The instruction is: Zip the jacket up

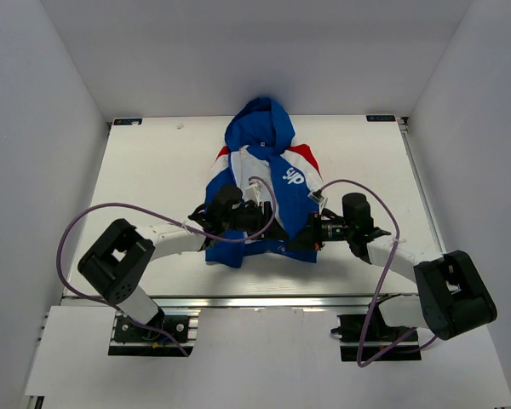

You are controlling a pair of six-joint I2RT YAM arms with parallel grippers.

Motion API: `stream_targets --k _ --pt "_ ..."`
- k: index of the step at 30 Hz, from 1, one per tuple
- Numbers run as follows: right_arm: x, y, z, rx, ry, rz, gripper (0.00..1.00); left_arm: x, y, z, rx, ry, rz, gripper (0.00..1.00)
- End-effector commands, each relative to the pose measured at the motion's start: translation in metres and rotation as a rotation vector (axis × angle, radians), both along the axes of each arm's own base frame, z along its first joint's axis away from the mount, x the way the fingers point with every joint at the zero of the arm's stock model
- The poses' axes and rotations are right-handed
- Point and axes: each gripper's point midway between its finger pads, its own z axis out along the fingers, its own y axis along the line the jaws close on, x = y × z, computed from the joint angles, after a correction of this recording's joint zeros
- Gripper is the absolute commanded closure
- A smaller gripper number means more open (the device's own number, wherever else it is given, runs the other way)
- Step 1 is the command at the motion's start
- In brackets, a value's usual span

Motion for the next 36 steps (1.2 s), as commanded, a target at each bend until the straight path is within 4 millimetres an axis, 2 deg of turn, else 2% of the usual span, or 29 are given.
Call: stream_targets --k 1,2,3,4,5,6,7,8,10,11,14,19,24,28,34,36 --pt "0.004 -0.002 0.005 -0.014 -0.052 -0.018 1.00 0.001 0.005 0.020 0.042 -0.050 0.014 0.36" --pt "0.006 -0.003 0.004 -0.031 -0.053 -0.029 1.00 -0.004 0.015 0.010 0.109 -0.013 0.027 0.26" --pt "0.008 -0.004 0.002 -0.048 -0.055 -0.043 1.00 -0.004 0.020 0.016 0.131 -0.048 0.032 0.07" --pt "0.012 -0.008 -0.002 -0.075 -0.045 -0.075 1.00 -0.001 0.029 0.012 0.185 -0.053 0.069 0.02" --pt "0.014 -0.010 -0.003 -0.084 -0.044 -0.091 1.00 -0.007 0.043 0.005 0.275 -0.012 0.086 0.02" --pt "0.015 -0.014 -0.006 -0.100 -0.030 -0.107 1.00 -0.006 0.054 0.011 0.316 -0.030 0.120 0.02" --pt "0.019 -0.017 -0.010 -0.121 -0.033 -0.135 1.00 0.002 0.070 0.005 0.401 -0.041 0.198 0.02" --pt "0.021 -0.019 -0.012 -0.135 -0.033 -0.145 1.00 -0.007 0.089 -0.003 0.494 0.002 0.223 0.02" --pt "0.024 -0.024 -0.017 -0.164 -0.036 -0.164 1.00 -0.011 0.109 -0.002 0.562 0.005 0.279 0.02" --pt "0.024 -0.024 -0.018 -0.171 -0.037 -0.168 1.00 -0.014 0.124 -0.009 0.627 0.021 0.308 0.02" --pt "0.027 -0.027 -0.020 -0.197 -0.042 -0.186 1.00 -0.023 0.143 -0.027 0.711 0.061 0.341 0.02" --pt "0.029 -0.029 -0.024 -0.223 -0.036 -0.193 1.00 -0.034 0.143 -0.055 0.756 0.150 0.308 0.02" --pt "0.030 -0.031 -0.026 -0.235 -0.039 -0.203 1.00 -0.035 0.144 -0.079 0.823 0.194 0.290 0.17" --pt "0.028 -0.031 -0.029 -0.240 -0.025 -0.191 1.00 -0.028 0.139 -0.089 0.833 0.193 0.285 0.21" --pt "0.027 -0.033 -0.031 -0.250 -0.025 -0.200 1.00 -0.022 0.145 -0.102 0.896 0.194 0.305 0.32" --pt "0.026 -0.033 -0.032 -0.253 -0.026 -0.196 1.00 -0.020 0.144 -0.104 0.899 0.192 0.308 0.39"
